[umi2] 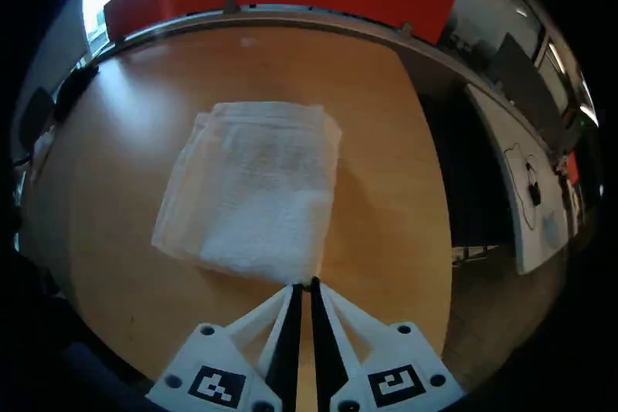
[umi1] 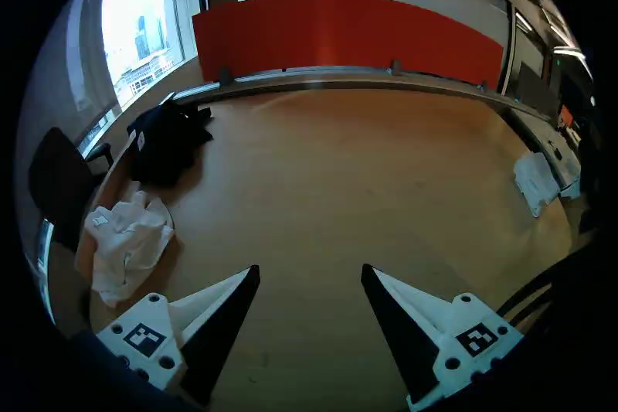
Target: Fold towel
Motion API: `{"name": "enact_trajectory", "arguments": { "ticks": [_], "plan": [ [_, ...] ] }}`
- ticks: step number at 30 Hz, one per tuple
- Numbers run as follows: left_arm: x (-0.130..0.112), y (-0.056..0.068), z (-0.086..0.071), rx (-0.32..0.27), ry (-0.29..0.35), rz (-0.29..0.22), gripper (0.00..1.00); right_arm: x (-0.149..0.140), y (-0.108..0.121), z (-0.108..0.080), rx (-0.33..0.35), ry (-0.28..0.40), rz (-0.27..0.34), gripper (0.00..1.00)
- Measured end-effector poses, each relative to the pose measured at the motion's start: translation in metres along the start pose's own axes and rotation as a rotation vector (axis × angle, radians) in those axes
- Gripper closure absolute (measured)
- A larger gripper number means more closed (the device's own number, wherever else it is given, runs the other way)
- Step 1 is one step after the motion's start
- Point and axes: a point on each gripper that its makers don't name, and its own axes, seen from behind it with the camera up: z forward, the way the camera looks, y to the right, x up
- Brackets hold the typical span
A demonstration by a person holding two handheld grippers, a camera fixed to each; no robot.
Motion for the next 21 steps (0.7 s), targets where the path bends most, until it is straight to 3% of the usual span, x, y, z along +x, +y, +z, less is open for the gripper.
{"name": "enact_trajectory", "arguments": {
  "ticks": [1,3,6,8,9,21],
  "plan": [
    [0.0,0.0,0.0,0.0,0.001,0.0,0.02,-0.001,0.001,0.0,-0.004,-0.001,0.0,0.82],
    [0.0,-0.001,-0.001,0.0,0.002,-0.001,0.02,-0.002,0.002,-0.001,-0.011,-0.002,0.002,0.62],
    [0.001,-0.001,-0.002,-0.001,0.005,-0.001,0.02,-0.003,0.002,-0.002,-0.015,-0.003,0.009,0.22],
    [0.0,-0.001,-0.002,-0.001,0.005,-0.003,0.02,-0.004,0.0,-0.003,-0.012,-0.003,0.017,0.04],
    [0.0,-0.001,-0.002,-0.002,0.006,-0.003,0.02,-0.004,-0.001,-0.003,-0.009,-0.002,0.021,0.0],
    [0.003,-0.003,-0.004,-0.006,0.015,-0.01,0.02,0.005,-0.01,-0.011,0.001,0.032,0.041,0.0]
  ]
}}
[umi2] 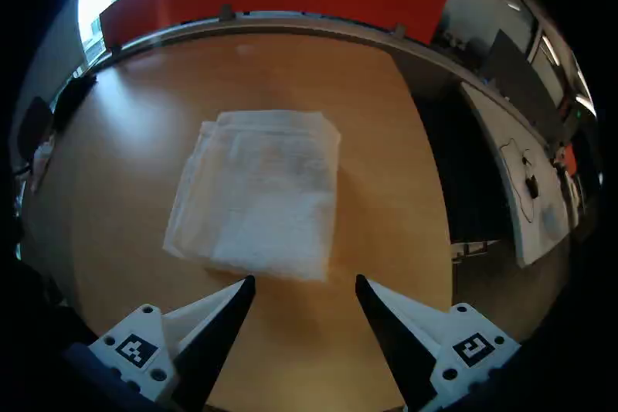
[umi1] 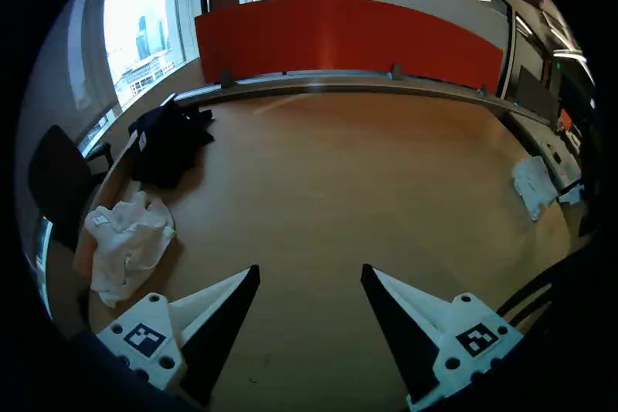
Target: Fold towel
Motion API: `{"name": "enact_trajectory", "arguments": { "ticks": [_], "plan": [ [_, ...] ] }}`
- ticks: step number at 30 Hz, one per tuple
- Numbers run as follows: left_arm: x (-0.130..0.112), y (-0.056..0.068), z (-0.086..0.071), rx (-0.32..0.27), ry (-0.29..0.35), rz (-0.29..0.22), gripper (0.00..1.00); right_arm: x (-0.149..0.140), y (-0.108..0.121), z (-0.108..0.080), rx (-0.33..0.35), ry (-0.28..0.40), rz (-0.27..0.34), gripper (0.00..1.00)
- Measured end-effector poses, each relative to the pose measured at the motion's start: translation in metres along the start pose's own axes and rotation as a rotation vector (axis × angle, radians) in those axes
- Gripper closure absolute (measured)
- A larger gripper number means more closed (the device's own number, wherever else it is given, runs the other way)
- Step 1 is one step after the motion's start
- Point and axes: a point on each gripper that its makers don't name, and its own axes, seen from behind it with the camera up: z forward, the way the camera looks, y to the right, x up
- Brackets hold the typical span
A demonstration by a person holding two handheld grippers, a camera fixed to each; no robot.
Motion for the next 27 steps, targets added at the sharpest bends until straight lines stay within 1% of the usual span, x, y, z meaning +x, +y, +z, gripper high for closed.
{"name": "enact_trajectory", "arguments": {
  "ticks": [7,13,19,23,27],
  "plan": [
    [0.003,-0.001,0.0,-0.003,0.01,-0.013,0.02,0.023,-0.011,-0.008,0.017,0.076,0.046,0.0],
    [0.008,-0.002,-0.001,-0.004,0.022,-0.022,0.02,0.048,-0.022,-0.019,0.019,0.168,0.07,0.0],
    [0.012,-0.005,-0.002,0.0,0.034,-0.029,0.02,0.076,-0.034,-0.03,0.007,0.277,0.097,0.0],
    [0.015,-0.007,-0.003,0.001,0.043,-0.037,0.02,0.096,-0.043,-0.038,0.006,0.367,0.131,0.0],
    [0.019,-0.007,-0.003,0.002,0.054,-0.044,0.02,0.111,-0.046,-0.046,-0.006,0.453,0.171,0.0]
  ]
}}
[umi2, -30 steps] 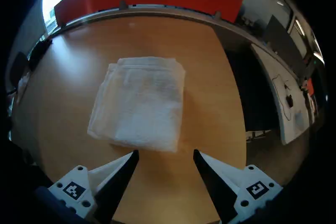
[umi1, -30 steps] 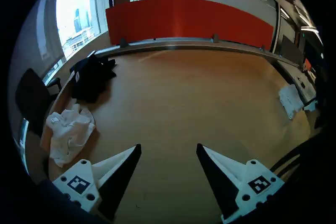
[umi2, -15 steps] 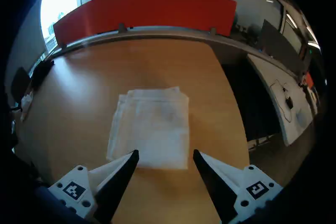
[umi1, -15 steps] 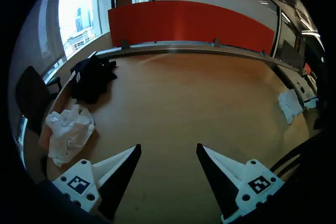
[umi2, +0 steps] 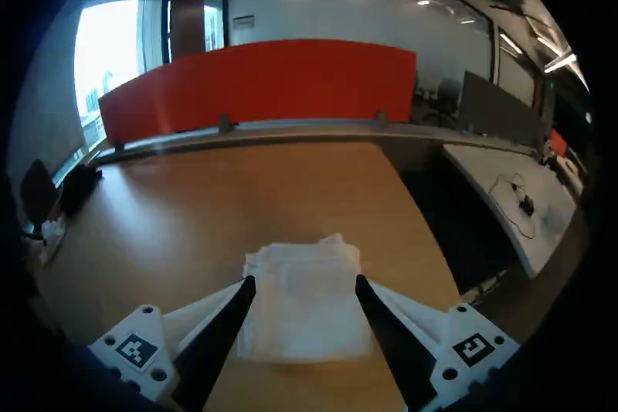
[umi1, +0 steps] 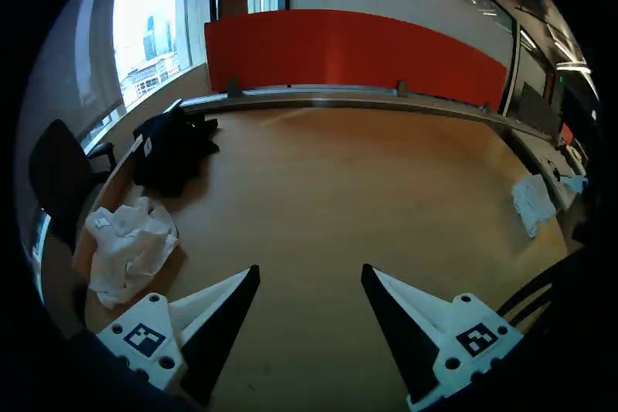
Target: Fold towel
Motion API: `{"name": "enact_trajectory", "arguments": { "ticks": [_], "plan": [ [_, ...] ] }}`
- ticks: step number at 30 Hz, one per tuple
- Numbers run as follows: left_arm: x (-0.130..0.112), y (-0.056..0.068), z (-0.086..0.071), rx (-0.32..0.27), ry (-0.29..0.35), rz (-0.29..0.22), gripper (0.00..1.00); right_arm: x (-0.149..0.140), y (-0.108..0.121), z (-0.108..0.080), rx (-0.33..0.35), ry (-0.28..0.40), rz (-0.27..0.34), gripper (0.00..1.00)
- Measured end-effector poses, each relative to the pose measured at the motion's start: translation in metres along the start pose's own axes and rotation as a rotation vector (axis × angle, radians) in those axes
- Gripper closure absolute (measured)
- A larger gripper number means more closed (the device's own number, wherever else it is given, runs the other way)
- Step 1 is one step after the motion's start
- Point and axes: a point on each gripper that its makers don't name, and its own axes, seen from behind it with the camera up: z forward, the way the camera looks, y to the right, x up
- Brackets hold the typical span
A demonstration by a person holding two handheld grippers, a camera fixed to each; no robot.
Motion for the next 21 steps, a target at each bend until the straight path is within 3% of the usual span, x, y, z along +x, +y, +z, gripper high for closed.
{"name": "enact_trajectory", "arguments": {
  "ticks": [11,17,21],
  "plan": [
    [0.009,-0.001,0.002,0.003,0.03,-0.022,0.02,0.039,0.001,-0.001,-0.048,0.21,0.112,0.0],
    [0.016,-0.005,0.003,0.008,0.058,-0.047,0.02,0.05,0.0,-0.003,-0.045,0.253,0.14,0.0],
    [0.027,-0.009,0.003,0.014,0.097,-0.074,0.02,0.056,-0.002,-0.003,-0.051,0.265,0.128,0.0]
  ]
}}
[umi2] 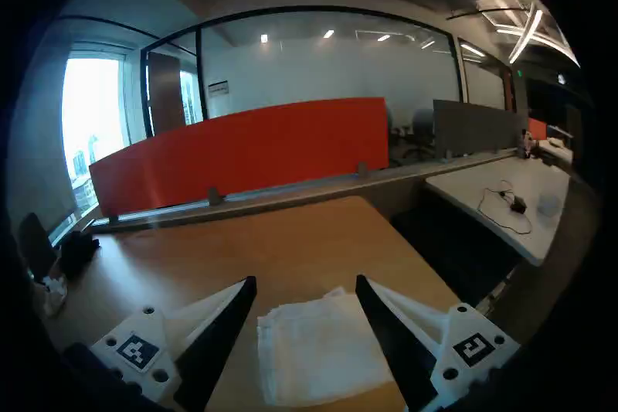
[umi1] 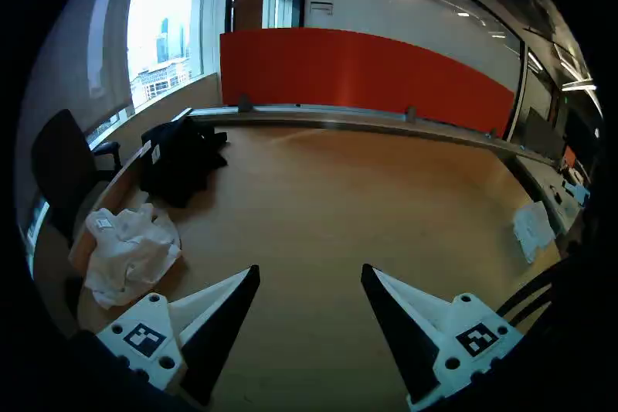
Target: Fold towel
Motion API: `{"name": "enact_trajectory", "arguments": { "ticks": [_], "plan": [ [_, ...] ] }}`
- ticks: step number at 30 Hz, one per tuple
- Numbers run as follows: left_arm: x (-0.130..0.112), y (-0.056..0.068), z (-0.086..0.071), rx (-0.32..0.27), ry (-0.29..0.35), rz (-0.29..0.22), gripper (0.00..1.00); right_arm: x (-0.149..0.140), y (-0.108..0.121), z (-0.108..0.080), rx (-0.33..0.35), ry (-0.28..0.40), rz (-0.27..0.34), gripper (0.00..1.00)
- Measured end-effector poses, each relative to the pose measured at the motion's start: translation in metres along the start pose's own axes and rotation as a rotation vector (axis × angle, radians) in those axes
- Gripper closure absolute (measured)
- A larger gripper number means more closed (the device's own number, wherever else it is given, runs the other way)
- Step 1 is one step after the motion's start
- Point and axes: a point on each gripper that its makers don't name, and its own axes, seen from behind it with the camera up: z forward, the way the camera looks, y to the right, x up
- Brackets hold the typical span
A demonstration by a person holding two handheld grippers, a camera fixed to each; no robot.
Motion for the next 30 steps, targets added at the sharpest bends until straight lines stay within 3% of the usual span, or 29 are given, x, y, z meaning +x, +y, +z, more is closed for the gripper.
{"name": "enact_trajectory", "arguments": {
  "ticks": [20,30],
  "plan": [
    [0.105,-0.015,0.001,0.023,0.359,-0.045,0.02,0.051,-0.048,-0.009,0.035,0.139,-0.084,0.0],
    [0.135,-0.017,-0.004,0.01,0.441,-0.014,0.02,0.069,-0.088,-0.014,0.075,0.169,-0.09,0.01]
  ]
}}
